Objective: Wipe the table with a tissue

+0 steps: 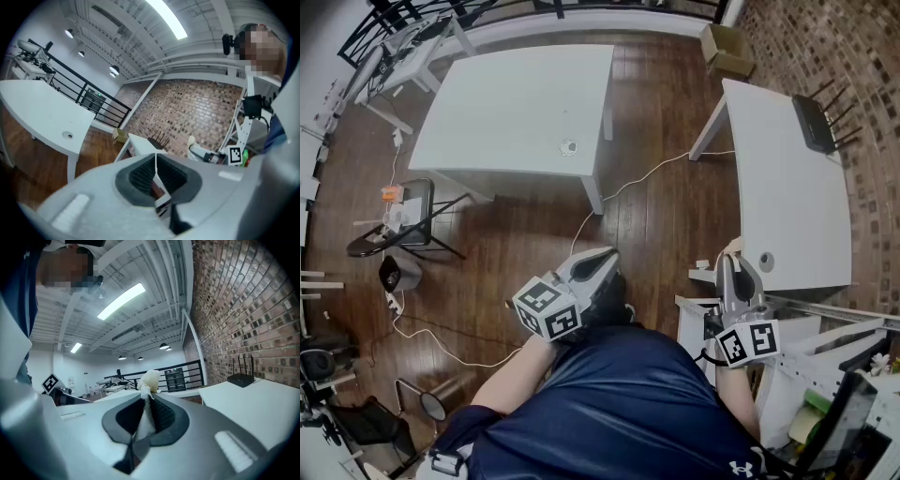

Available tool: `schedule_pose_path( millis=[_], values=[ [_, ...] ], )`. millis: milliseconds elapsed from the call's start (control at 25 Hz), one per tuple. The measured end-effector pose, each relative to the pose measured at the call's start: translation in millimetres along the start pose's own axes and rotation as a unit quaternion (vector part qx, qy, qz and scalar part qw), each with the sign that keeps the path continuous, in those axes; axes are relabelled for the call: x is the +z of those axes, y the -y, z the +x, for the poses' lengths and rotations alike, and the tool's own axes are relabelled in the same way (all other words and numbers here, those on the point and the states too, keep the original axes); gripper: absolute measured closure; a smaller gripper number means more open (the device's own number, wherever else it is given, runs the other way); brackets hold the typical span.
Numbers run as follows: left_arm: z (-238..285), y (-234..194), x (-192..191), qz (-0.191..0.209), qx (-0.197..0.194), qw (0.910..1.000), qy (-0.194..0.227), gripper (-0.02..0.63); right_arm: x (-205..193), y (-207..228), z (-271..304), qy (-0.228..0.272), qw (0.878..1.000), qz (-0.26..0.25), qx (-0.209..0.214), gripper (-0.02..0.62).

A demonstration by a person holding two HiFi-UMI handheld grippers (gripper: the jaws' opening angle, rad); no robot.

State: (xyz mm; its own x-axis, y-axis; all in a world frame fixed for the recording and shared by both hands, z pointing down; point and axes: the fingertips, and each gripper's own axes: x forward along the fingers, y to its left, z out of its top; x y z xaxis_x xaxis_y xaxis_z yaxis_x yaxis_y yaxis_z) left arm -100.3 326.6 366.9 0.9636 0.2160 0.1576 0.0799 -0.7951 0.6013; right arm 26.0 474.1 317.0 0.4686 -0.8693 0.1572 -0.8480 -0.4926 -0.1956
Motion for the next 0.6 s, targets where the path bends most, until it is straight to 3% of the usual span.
schedule_pose_path(
  millis=[360,600],
  values=[
    [89,-85,81,-0.001,-0.031,0.9995,-0.007,0.595,49,53,123,0.009,0.999,-0.005,-0.043,0.58],
    [118,-142,125,0.005,-0.003,1.0,-0.005,0.595,51,62,207,-0.013,1.0,0.001,-0.014,0.58]
  ],
)
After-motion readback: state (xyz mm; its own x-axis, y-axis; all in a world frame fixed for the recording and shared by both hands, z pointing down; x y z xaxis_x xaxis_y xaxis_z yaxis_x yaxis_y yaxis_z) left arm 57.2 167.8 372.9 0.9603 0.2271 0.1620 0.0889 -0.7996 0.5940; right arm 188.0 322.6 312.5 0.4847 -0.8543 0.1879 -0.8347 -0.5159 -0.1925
